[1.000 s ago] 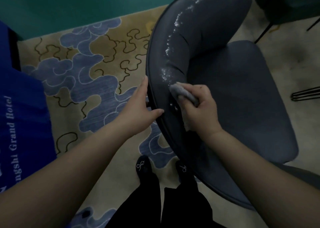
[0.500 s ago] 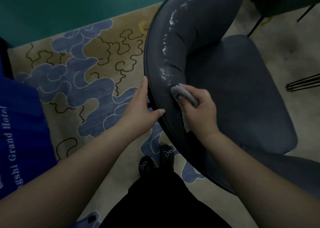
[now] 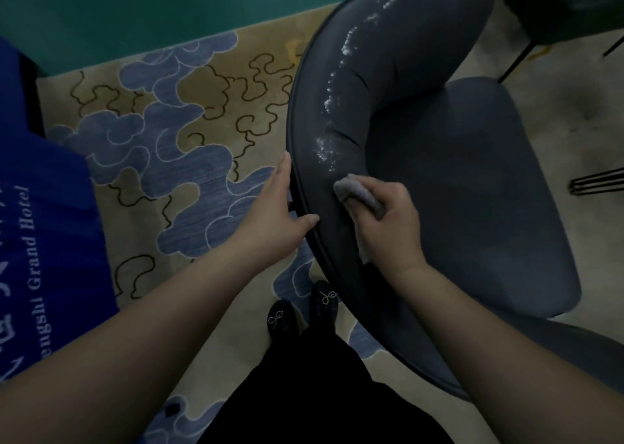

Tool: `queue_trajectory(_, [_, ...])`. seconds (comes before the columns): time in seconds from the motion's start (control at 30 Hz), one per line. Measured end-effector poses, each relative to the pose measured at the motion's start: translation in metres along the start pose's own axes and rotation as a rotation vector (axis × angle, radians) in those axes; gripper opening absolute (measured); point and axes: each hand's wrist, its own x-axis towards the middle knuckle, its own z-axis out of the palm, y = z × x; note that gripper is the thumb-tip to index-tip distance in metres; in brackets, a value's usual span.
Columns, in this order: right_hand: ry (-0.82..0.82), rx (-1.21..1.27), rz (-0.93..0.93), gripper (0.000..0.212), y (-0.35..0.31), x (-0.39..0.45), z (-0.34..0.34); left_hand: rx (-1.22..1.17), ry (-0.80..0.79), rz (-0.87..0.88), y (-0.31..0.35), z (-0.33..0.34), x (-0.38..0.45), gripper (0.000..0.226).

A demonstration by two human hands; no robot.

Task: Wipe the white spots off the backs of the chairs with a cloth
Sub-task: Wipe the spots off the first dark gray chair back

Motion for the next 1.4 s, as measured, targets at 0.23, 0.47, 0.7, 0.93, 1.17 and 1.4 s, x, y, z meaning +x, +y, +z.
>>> queue_trajectory(0.23, [-0.088,-0.051,-0.147,0.038,-0.007,-0.016,0.006,-0.096,-0.018,-0.018,0.0,-0.001,0.002,0.09])
queue_trajectory(0.47, [-0.017,-0.058,-0.166,0.038,-0.007,-0.015,0.009,-0.144,-0.014,-0.03,0.001,0.0,0.004,0.087])
queue_trajectory(0.7, [0.086,-0.011,-0.1,0.037,0.0,0.009,0.01,-0.177,-0.015,-0.043,0.003,-0.002,0.008,0.085])
queue_trajectory(0.93, [0.118,-0.009,-0.157,0.036,0.002,0.039,0.018,-0.146,0.012,-0.037,0.007,-0.003,0.018,0.084])
queue_trajectory(1.17, [0.068,0.041,-0.082,0.031,-0.007,0.074,0.027,-0.126,0.036,-0.044,0.012,-0.005,0.022,0.083])
queue_trajectory(1.4, [-0.028,0.052,-0.131,0.031,-0.011,0.077,0.029,-0.12,0.065,-0.063,0.021,-0.01,0.034,0.084])
